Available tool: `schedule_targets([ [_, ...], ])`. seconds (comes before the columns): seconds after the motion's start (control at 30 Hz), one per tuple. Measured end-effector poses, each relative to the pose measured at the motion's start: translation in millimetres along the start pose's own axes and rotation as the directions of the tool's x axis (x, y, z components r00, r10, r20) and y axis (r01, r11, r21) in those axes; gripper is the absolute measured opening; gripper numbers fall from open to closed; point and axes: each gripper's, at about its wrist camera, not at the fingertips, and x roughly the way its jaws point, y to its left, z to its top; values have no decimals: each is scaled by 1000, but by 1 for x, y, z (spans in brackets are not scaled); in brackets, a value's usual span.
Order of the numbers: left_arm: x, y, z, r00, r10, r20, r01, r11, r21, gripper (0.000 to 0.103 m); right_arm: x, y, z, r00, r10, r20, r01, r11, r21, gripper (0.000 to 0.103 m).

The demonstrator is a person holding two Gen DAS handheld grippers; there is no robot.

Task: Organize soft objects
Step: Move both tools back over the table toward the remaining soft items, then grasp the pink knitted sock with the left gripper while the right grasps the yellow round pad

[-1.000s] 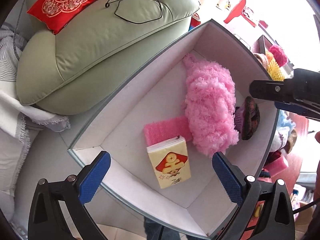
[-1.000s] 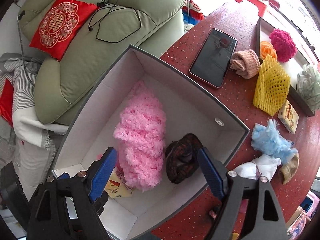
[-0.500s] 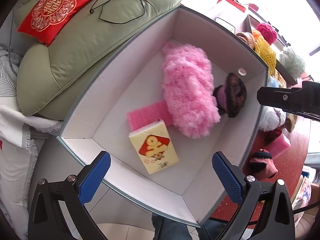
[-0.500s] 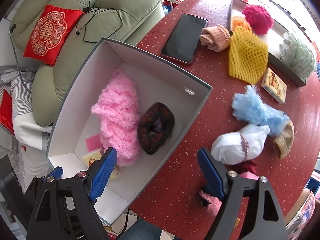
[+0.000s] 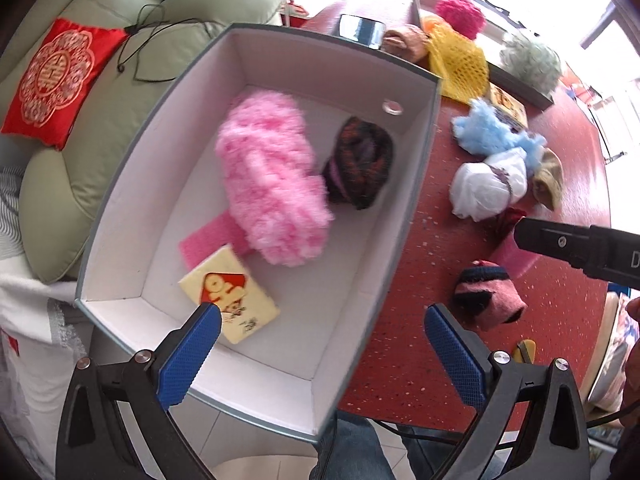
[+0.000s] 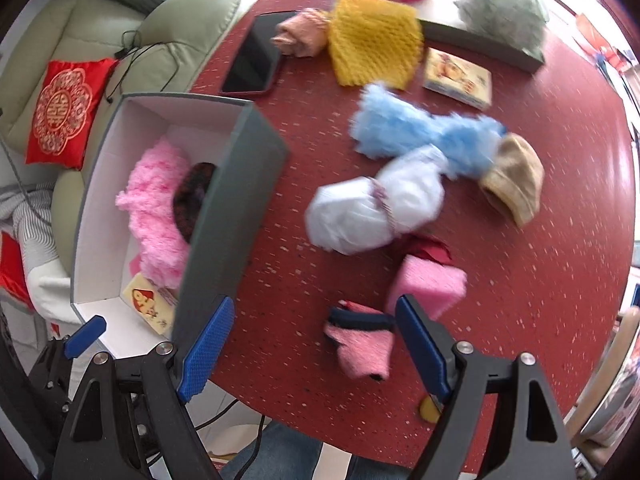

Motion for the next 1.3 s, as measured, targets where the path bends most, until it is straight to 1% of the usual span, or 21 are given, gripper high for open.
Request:
schedule_targets([
  [0.2, 0, -40, -1, 1000, -8, -16, 10, 995, 95, 102, 0, -54, -25, 1000, -9, -7, 10, 993, 116, 85],
  [0.37, 11, -79, -8, 997, -25, -66, 36, 985, 169, 102, 7, -87, -40, 1000, -21, -21, 25, 983, 182, 85],
  [0.4, 13, -85, -9, 997, -27, -77, 40, 984, 176, 102, 9, -90, -41, 1000, -21, -23, 25, 982, 186, 85],
  [0.43, 14, -90, -11, 997, -8, -78, 23, 983, 184, 102, 11, -92, -40, 1000, -19, -24, 23, 982, 186, 85],
  [0.47, 16, -95, -13, 997, 25, -73, -10, 979, 204, 102, 14, -93, -39, 1000, -18, -25, 22, 983, 185, 85],
  [0.53, 16, -98, -15, 997, 47, -69, -31, 976, 214, 102, 21, -94, -37, 1000, -13, -28, 18, 983, 181, 85],
  [0.63, 14, -97, -16, 996, 35, -81, -19, 981, 194, 102, 32, -89, -30, 999, -2, -35, 8, 985, 170, 85],
  [0.77, 5, -97, -22, 995, 74, -64, -59, 976, 210, 102, 52, -80, -14, 999, 12, -44, -5, 988, 155, 85],
  [0.9, -1, -98, -27, 994, 94, -61, -77, 969, 234, 102, 65, -86, -7, 999, 0, -42, 8, 980, 199, 85],
  [1.0, -3, -104, -27, 995, 84, -60, -67, 966, 249, 102, 62, -109, -16, 998, -56, -38, 64, 963, 261, 85],
  [1.1, 3, -119, -23, 995, 67, -68, -46, 960, 275, 102, 54, -147, -34, 994, -101, -43, 109, 937, 331, 85],
  [1.23, 12, -142, -19, 995, 30, -94, -1, 956, 293, 102, 41, -205, -65, 985, -161, -58, 170, 886, 431, 85],
  [1.3, 16, -150, -17, 994, 14, -110, 19, 957, 288, 102, 32, -224, -81, 987, -151, -46, 155, 869, 471, 85],
])
